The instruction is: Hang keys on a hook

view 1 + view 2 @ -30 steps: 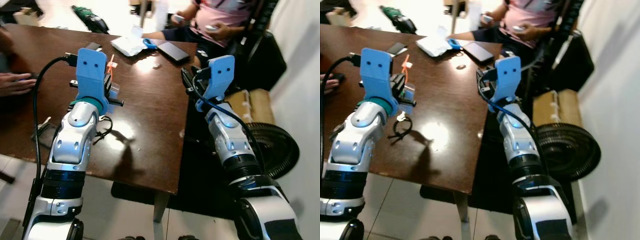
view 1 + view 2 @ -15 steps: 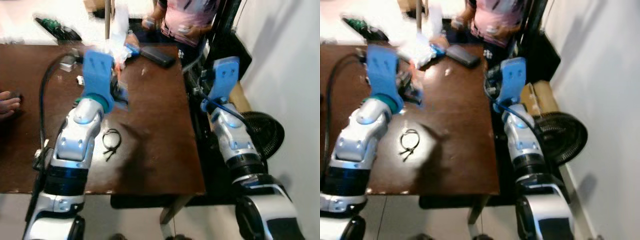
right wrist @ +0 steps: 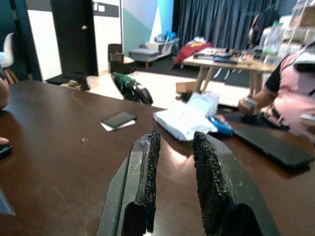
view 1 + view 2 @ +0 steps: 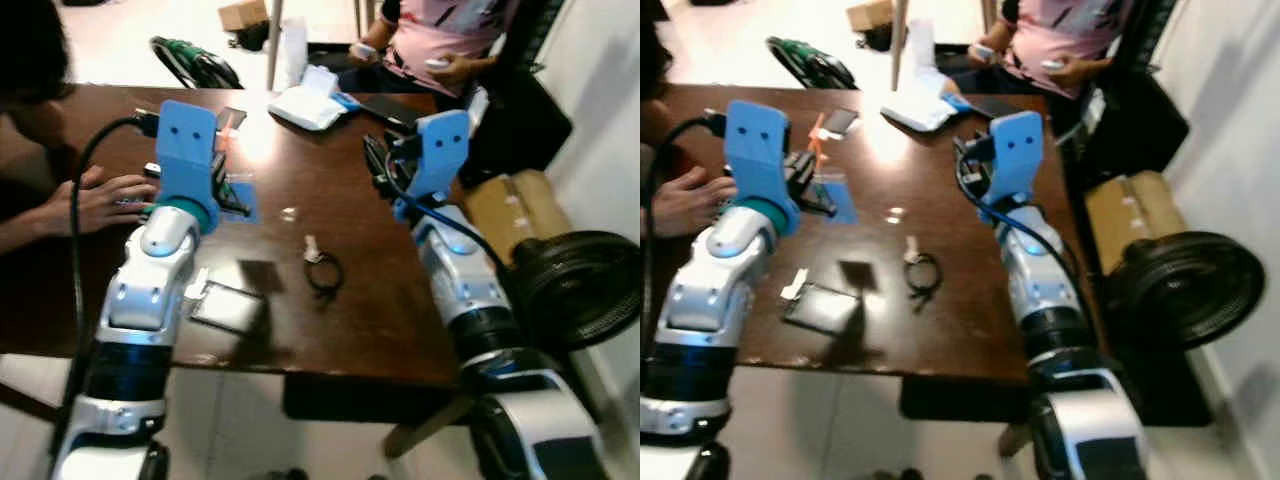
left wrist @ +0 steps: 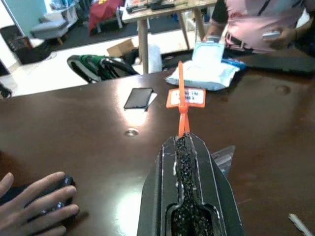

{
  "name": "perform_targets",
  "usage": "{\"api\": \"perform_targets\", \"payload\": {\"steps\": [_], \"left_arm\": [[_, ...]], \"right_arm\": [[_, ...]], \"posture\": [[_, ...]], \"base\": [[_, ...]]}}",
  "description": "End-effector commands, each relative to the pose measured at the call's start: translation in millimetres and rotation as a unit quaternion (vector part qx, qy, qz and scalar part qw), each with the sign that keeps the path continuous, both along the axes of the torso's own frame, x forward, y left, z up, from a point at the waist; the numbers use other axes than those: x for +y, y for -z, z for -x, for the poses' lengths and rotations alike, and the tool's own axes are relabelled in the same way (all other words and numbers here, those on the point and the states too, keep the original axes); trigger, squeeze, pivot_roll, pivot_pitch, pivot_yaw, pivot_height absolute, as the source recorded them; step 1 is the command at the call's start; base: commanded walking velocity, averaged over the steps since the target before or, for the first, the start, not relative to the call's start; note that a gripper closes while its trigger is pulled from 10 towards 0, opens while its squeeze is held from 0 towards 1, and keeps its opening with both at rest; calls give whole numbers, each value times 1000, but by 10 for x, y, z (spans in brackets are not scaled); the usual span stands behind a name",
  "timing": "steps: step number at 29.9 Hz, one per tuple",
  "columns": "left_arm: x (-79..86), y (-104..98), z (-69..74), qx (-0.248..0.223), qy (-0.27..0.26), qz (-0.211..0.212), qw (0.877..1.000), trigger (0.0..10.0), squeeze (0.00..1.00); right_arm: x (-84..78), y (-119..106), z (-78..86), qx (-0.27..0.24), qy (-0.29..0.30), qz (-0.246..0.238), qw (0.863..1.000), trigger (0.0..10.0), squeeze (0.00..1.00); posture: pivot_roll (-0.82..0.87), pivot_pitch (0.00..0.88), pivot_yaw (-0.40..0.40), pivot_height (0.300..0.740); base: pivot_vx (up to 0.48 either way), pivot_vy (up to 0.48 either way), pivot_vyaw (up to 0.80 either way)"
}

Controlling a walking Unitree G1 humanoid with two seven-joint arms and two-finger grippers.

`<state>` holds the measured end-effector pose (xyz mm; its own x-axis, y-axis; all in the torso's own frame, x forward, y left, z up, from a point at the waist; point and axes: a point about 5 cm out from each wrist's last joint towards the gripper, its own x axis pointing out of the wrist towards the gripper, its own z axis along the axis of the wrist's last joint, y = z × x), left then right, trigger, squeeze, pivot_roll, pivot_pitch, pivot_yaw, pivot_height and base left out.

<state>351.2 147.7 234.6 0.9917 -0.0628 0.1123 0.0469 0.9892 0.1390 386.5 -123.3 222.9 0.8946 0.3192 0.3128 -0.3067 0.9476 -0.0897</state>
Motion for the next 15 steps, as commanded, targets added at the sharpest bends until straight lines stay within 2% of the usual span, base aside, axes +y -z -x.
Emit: {"api": "perform_targets", "payload": {"steps": [1,15], "left_arm": [[20,15,5,0,-4,-10,1000,10000,0],[-4,8,18,-6,6,-18,1000,10000,0]], "right_arm": [[2,33,5,5,-2,0,1000,10000,0],[4,36,9,4,-2,1,1000,10000,0]], "posture": [[91,0,95,740],[94,0,97,740]], "base": [[0,0,0],[0,0,0]]}}
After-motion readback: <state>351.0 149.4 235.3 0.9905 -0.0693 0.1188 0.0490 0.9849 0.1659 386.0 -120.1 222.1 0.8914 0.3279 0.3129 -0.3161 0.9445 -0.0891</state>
